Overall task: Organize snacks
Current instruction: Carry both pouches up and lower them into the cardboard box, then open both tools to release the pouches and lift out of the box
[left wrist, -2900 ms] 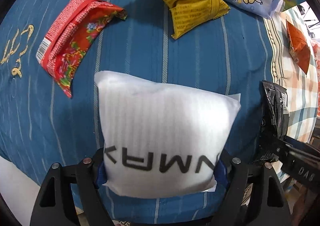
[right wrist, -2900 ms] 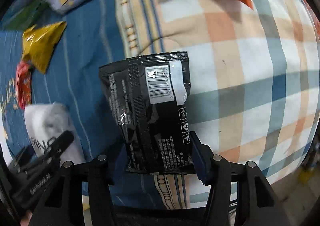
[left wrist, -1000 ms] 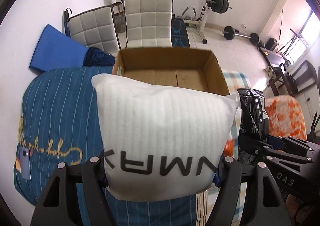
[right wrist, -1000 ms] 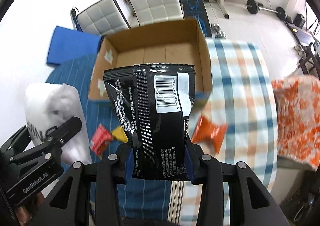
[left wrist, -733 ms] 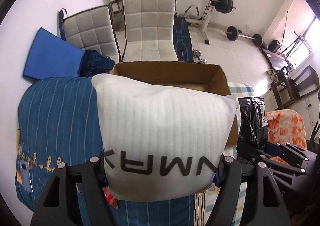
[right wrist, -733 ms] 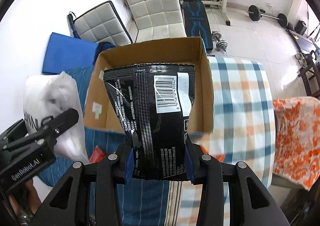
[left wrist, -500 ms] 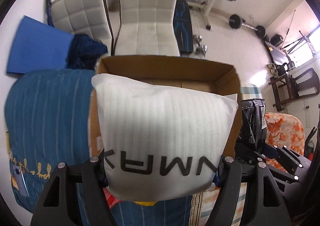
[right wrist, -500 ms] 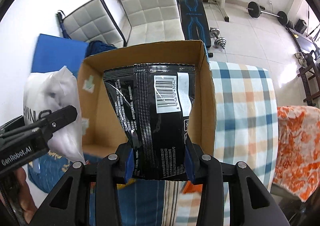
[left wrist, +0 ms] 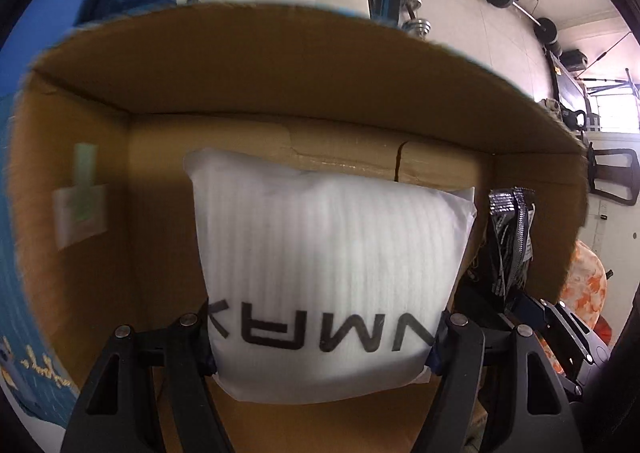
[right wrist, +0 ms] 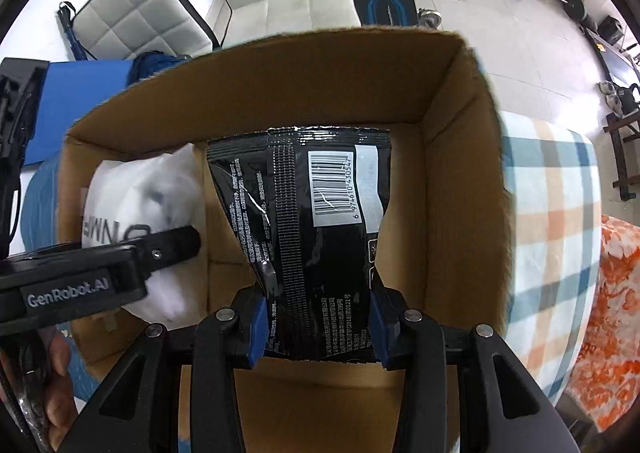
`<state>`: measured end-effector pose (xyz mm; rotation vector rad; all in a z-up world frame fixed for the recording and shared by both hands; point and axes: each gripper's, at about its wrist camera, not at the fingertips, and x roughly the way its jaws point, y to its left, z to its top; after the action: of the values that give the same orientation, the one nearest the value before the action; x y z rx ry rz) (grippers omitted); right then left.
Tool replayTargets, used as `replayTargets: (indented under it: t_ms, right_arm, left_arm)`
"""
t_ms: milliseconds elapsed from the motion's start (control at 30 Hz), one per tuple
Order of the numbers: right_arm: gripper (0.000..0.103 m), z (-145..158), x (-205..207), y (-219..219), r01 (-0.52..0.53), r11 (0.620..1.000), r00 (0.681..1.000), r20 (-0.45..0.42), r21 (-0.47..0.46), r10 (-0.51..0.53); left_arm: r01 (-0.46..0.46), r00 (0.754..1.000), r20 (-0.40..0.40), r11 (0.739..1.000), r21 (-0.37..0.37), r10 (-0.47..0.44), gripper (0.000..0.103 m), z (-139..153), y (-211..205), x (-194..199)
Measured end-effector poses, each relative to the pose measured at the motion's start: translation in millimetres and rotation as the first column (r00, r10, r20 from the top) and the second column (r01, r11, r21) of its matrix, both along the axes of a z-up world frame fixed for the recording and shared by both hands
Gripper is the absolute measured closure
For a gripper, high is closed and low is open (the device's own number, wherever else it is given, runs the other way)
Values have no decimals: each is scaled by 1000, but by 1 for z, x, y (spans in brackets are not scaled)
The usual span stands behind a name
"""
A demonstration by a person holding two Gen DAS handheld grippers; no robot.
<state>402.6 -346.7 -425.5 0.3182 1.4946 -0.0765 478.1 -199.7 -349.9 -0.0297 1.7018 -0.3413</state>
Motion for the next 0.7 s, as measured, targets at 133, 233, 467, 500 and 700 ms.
replayTargets:
  t_ms: [133,233,467,500,700]
  right_arm:
    - [59,-16,9,1,0,1000,1000,-23,-8,0]
    - [59,-23,14,3,4,1000,999,-35,-5,-4]
    - [56,-40,19,2,8,1000,997,-72,-6,-9]
    - [56,-43,20,2,14,1000,997,-81,-5,-14]
    - [52,-48,20,1,19,1000,995,-100,9,-18]
  left_arm:
    - [-9,999,-50,1000,-29,8,32,-21,-6,6]
    - [-27,997,-78,998,-58,22,31,-32,-10,6]
    - [9,997,-81,999,-44,-12,31,-34,-30,-1]
    - [11,997,-82,999,-42,-15,31,-34,-32,-1]
    - [17,997,-71,999,-32,-20,25,-31,-38,-8]
